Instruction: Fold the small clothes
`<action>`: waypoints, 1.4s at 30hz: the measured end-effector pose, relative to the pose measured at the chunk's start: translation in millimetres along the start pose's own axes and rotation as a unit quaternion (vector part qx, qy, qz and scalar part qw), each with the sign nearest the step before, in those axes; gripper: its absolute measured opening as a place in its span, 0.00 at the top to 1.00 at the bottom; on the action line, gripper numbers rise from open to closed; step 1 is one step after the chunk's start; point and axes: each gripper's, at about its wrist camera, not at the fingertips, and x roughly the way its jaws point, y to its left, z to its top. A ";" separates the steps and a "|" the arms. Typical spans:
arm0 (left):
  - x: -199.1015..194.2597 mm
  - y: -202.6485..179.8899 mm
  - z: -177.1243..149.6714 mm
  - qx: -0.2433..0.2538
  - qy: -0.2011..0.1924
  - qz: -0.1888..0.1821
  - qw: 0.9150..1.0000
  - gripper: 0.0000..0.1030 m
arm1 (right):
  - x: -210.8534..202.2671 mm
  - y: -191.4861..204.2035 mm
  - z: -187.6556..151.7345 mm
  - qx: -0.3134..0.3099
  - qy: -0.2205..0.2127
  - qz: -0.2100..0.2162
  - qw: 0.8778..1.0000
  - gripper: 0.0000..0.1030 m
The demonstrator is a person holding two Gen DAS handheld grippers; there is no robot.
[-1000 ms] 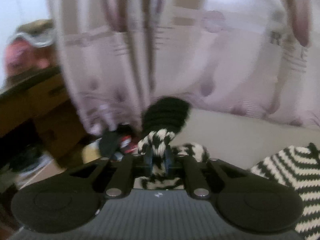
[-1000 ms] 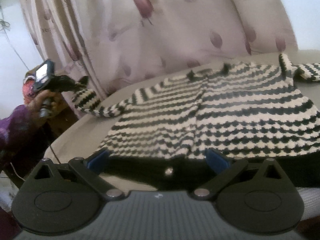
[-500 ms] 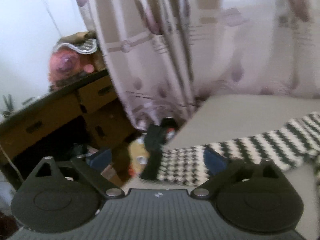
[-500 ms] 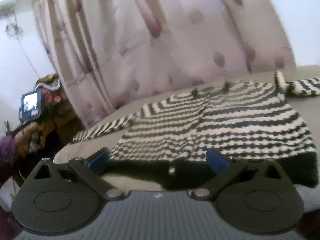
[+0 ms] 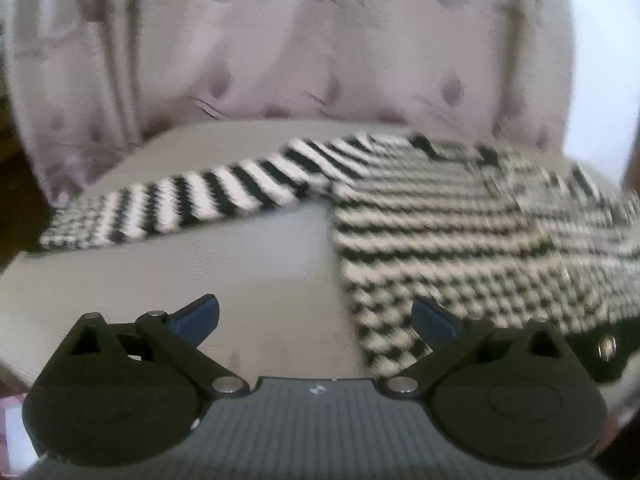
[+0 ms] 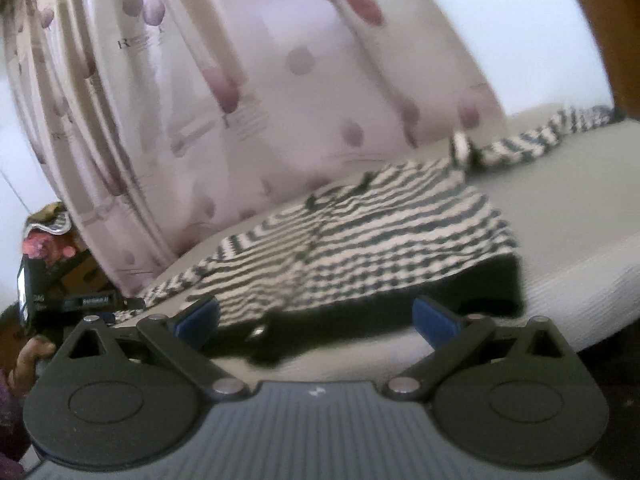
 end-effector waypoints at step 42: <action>7.5 -55.0 75.4 -0.046 -0.070 -0.017 0.996 0.01 | 12.9 -86.9 78.0 0.025 0.044 -0.039 0.998 0.62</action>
